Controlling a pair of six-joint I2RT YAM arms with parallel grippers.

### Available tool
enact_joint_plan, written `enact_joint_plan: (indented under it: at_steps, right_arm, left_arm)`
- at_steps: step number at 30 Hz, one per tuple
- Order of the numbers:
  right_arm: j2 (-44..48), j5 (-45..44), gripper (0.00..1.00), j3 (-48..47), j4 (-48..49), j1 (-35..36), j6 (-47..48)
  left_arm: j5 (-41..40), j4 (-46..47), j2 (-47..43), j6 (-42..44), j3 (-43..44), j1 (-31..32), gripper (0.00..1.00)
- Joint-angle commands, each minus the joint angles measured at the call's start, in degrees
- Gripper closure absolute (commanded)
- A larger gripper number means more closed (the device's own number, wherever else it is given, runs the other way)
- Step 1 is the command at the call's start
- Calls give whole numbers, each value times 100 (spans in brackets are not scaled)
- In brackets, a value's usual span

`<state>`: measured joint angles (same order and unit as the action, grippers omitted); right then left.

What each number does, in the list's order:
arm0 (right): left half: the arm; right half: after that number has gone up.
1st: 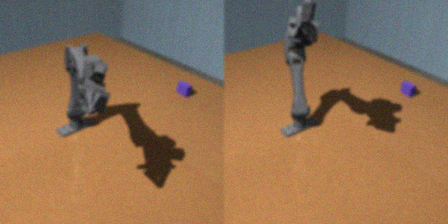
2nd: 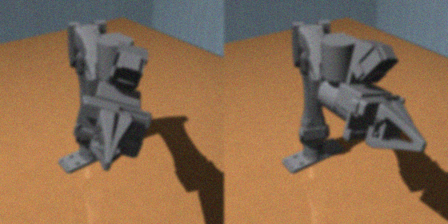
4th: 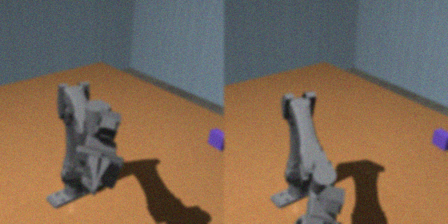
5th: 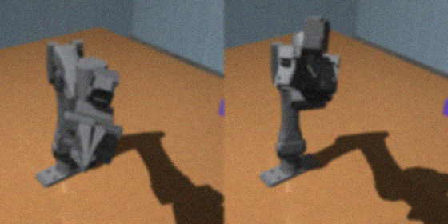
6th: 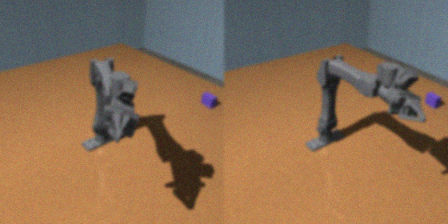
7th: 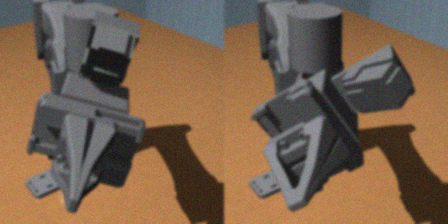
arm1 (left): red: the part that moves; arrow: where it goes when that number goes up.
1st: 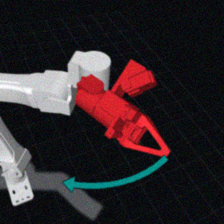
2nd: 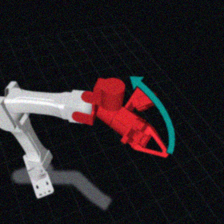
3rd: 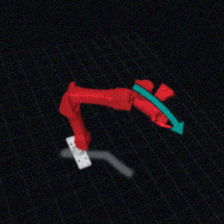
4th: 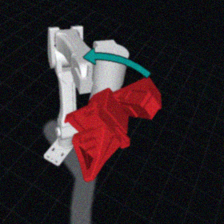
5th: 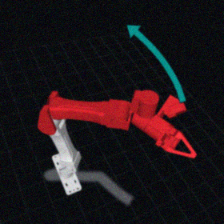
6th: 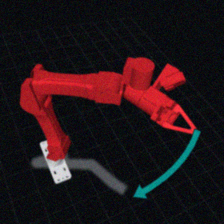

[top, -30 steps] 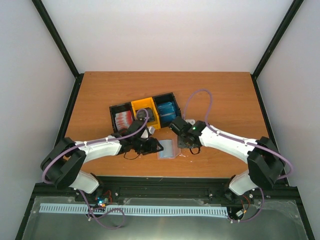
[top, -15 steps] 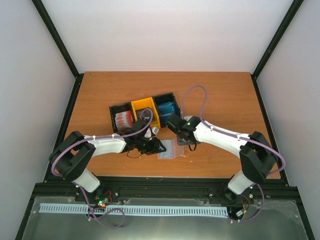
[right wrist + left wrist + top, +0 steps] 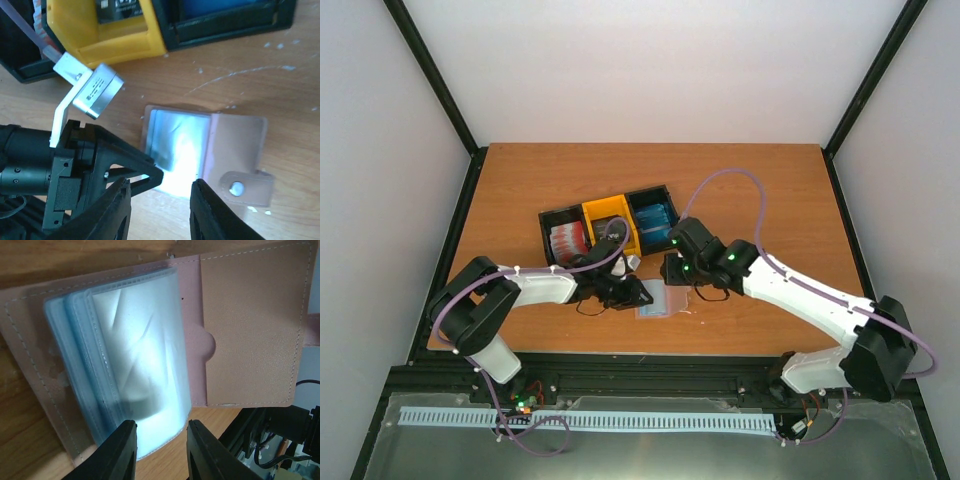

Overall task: Put the credit cards into the card holder
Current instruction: Open the card holder at the center of the board.

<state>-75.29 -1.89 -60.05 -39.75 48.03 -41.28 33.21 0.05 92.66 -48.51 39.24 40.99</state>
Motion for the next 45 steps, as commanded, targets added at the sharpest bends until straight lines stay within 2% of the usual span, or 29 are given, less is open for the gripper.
enact_joint_plan:
  at_steps: [1, 8, 12, 18, 24, 30, 35, 45]
  right_arm:
    - [-348, 725, 67, 213, 429, -22, 64]
    - [-1132, 479, 81, 346, 301, -22, -74]
    - [-1406, 234, 81, 564, 314, -28, -217]
    - [-1735, -86, 75, 839, 320, -41, -449]
    - [-1886, -22, 74, 1141, 570, -66, -618]
    - [-1639, 156, 74, 1513, 941, -146, -844]
    - [-1047, 55, 75, 1865, 1310, -196, -940]
    - [54, -505, 76, 2073, 974, -274, -1199]
  left_arm:
    - [35, 110, 33, 62, 165, -6, 69]
    - [123, 248, 138, -122, 103, -4, 66]
    - [142, 250, 194, -177, 137, -4, 65]
    - [234, 280, 378, -270, 175, -9, 60]
    - [402, 360, 557, -245, 295, -4, 53]
    - [581, 536, 677, -177, 447, -3, 55]
    - [760, 809, 858, -163, 532, 5, 65]
    - [1073, 1136, 1178, -107, 866, 127, 64]
